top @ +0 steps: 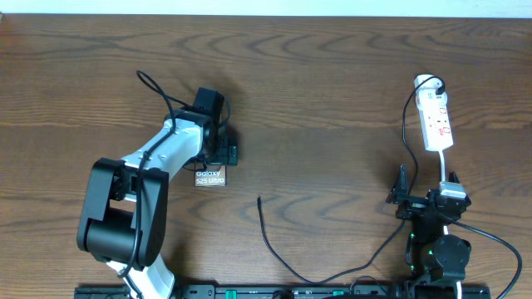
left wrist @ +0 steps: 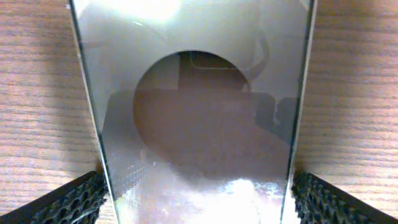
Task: Plug charger to phone and switch on socket
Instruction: 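Close the left gripper on the phone's top edge, then lift the phone upright with the left gripper and raise it, then move the right gripper from the power strip toward the held phone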
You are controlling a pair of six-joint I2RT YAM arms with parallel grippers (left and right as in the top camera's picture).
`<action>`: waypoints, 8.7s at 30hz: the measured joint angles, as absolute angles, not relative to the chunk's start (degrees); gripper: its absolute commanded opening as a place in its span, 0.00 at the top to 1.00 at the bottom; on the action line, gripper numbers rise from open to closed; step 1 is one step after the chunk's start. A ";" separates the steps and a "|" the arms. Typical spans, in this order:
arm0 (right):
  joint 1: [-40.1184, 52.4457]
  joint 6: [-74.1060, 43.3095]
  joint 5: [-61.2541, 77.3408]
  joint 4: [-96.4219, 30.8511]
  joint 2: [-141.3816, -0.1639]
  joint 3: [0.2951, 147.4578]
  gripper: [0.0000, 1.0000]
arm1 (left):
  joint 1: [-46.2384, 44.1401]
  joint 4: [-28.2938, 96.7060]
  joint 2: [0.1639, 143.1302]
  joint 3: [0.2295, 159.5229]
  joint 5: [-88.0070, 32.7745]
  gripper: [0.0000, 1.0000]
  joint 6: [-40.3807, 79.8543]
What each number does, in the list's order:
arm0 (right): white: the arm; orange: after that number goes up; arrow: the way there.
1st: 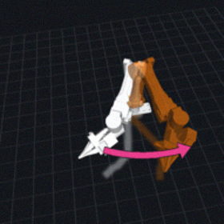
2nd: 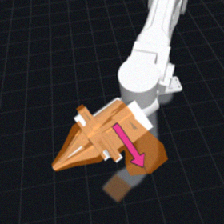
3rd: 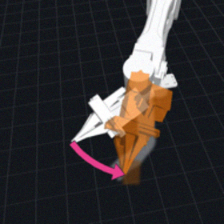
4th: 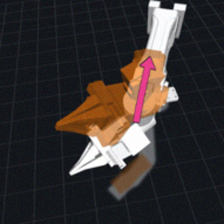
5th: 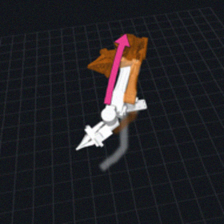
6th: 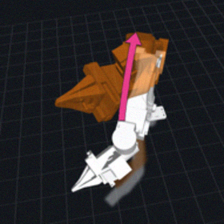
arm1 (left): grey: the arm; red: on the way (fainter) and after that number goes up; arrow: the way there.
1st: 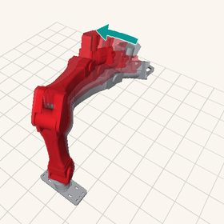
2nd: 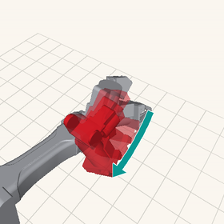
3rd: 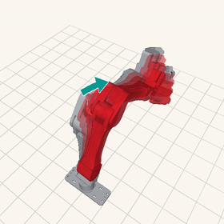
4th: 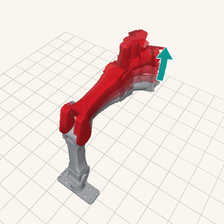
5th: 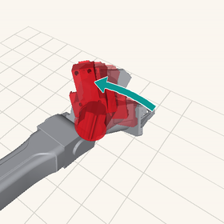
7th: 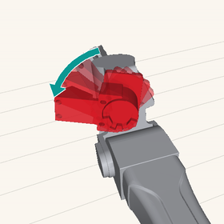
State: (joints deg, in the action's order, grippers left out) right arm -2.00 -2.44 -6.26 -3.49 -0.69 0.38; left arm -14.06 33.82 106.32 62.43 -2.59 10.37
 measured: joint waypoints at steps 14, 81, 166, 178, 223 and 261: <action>-2.00 -2.44 -6.26 -3.49 -0.69 0.38 0.01 | -13.98 33.58 106.28 62.26 -2.52 0.02 10.55; -2.00 -2.44 -6.26 -3.49 -0.69 0.38 0.01 | -13.80 33.74 106.17 62.43 -2.39 0.93 10.61; -2.00 -2.44 -6.26 -3.49 -0.69 0.38 0.01 | -4.16 9.15 83.09 62.74 -70.41 0.93 89.82; -2.00 -2.44 -6.28 -3.46 -0.69 0.38 0.01 | -4.16 9.15 83.09 62.74 -70.41 0.93 90.21; -2.00 3.11 -1.17 -10.85 -11.03 24.12 0.01 | -4.16 7.60 83.09 62.74 -70.54 0.93 90.19; 6.92 -30.30 54.57 -11.09 -93.71 65.91 0.01 | -4.16 23.68 83.11 62.74 -42.24 0.92 83.64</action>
